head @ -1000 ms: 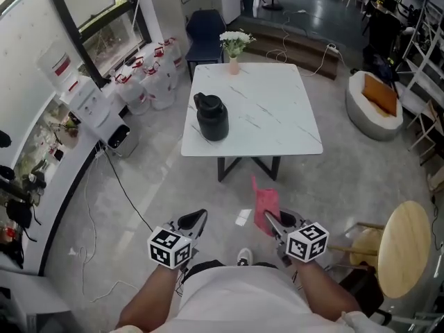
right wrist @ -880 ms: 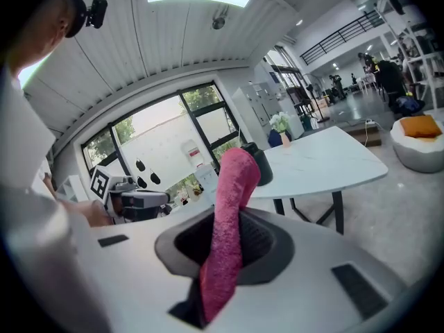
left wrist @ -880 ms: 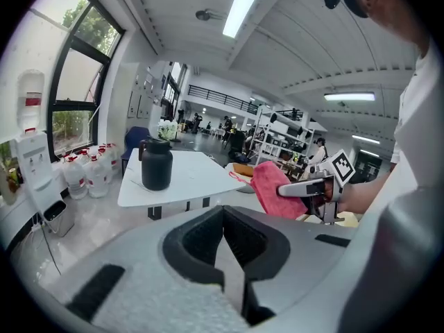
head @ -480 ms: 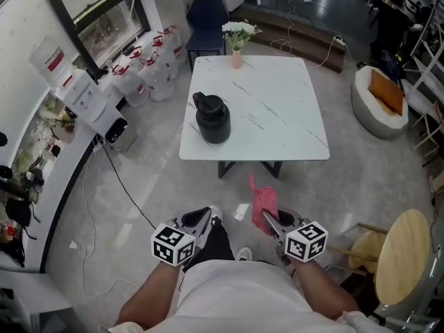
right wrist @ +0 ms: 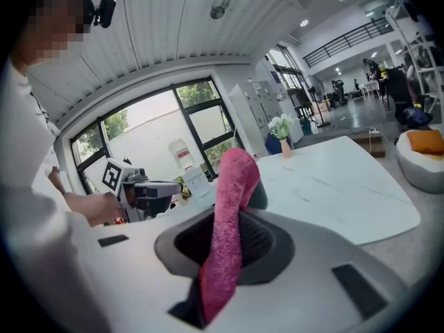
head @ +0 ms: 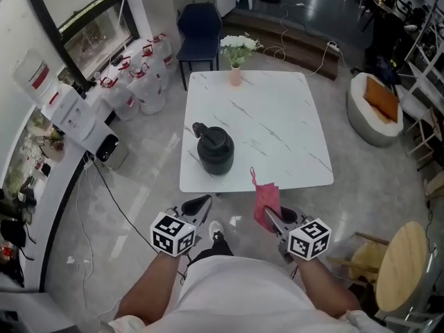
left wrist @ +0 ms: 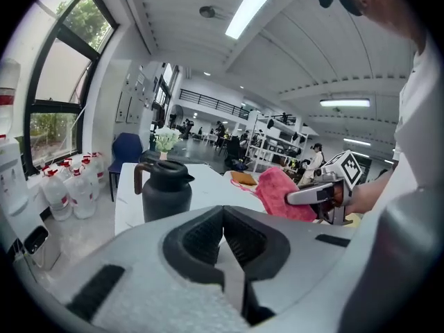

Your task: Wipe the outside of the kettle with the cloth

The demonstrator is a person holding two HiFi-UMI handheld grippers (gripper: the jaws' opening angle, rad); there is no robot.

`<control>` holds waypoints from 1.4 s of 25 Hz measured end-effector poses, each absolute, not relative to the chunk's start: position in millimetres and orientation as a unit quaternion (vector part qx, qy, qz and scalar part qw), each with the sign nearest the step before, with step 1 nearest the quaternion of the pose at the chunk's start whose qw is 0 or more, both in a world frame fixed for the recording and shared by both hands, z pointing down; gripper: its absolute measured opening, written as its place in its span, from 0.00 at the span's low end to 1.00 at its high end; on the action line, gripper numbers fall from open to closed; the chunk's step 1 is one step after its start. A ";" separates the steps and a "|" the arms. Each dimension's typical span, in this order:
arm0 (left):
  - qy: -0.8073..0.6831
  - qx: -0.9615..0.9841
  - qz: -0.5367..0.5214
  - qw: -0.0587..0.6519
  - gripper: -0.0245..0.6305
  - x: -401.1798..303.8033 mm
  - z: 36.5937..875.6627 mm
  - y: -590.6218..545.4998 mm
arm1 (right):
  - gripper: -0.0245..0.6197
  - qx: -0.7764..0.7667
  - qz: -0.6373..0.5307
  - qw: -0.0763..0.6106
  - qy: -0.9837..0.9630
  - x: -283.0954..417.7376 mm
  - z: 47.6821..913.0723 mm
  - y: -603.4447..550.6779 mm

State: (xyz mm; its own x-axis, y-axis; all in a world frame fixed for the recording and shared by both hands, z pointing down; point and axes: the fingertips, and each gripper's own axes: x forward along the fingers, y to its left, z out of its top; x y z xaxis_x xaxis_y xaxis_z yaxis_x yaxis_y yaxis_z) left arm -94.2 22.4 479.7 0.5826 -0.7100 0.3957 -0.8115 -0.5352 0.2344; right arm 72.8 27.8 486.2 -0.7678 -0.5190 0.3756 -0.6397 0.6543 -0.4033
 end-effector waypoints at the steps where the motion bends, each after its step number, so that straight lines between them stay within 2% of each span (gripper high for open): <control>1: -0.436 0.869 0.127 0.196 0.04 -101.0 476.4 8.8 | 0.14 0.325 0.261 0.112 -0.902 67.7 482.2 17.0; 13: -0.427 0.880 0.153 0.138 0.05 -194.9 461.7 -125.7 | 0.14 0.371 0.241 0.088 -0.893 12.2 459.8 -85.5; 19: -0.396 0.888 0.215 0.093 0.13 -216.3 477.4 -170.5 | 0.14 0.395 0.237 0.080 -0.884 8.3 454.5 -102.9; 23: -0.357 0.894 0.264 0.052 0.23 -215.5 497.4 -198.6 | 0.14 0.381 0.255 0.055 -0.887 -1.2 441.0 -108.2; 25: -0.338 0.895 0.287 0.039 0.31 -214.6 510.6 -213.1 | 0.15 0.363 0.257 0.042 -0.895 -13.6 428.5 -114.2; 27: -0.320 0.897 0.304 0.037 0.34 -213.0 523.2 -222.7 | 0.15 0.342 0.252 0.040 -0.904 -28.4 416.4 -119.2; 32: -0.252 0.900 0.353 0.029 0.41 -203.1 548.2 -229.7 | 0.15 0.297 0.228 0.063 -0.925 -62.8 403.3 -140.6; 35: -0.215 0.903 0.371 0.031 0.41 -198.5 558.8 -230.2 | 0.15 0.266 0.219 0.115 -0.932 -88.5 413.3 -154.7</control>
